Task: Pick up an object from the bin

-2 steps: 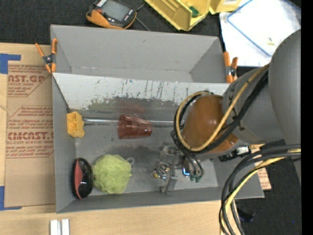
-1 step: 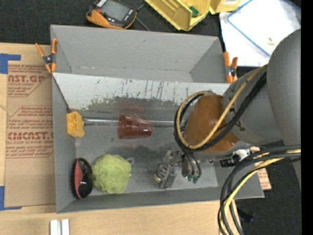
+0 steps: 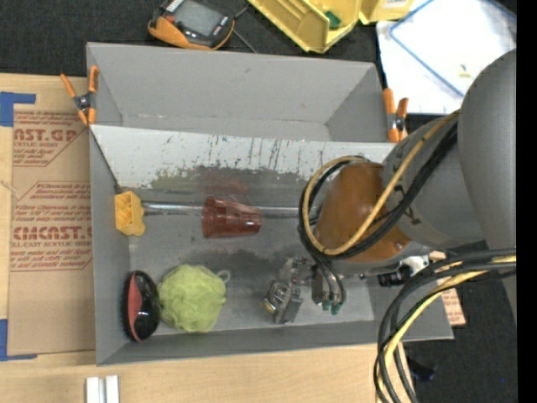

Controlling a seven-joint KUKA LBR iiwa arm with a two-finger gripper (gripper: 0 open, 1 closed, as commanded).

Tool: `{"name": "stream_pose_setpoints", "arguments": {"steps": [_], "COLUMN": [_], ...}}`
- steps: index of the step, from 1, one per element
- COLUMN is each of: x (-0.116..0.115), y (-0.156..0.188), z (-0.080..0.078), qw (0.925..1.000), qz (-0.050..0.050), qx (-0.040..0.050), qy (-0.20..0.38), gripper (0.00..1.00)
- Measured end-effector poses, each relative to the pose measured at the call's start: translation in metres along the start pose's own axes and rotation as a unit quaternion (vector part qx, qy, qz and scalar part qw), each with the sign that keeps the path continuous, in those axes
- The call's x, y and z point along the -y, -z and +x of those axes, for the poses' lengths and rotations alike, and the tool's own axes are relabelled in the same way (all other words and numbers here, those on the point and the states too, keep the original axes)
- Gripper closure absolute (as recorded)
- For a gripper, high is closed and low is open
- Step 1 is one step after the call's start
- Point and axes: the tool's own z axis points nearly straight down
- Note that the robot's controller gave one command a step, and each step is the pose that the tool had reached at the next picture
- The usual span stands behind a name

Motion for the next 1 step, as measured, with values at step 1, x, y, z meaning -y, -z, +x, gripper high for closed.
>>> {"name": "stream_pose_setpoints", "arguments": {"steps": [1], "x": [0.001], "y": [0.036], "z": [0.0041], "qw": [1.0], "qz": [0.002], "qx": [-0.0068], "qy": [0.0], "gripper": [1.0]}}
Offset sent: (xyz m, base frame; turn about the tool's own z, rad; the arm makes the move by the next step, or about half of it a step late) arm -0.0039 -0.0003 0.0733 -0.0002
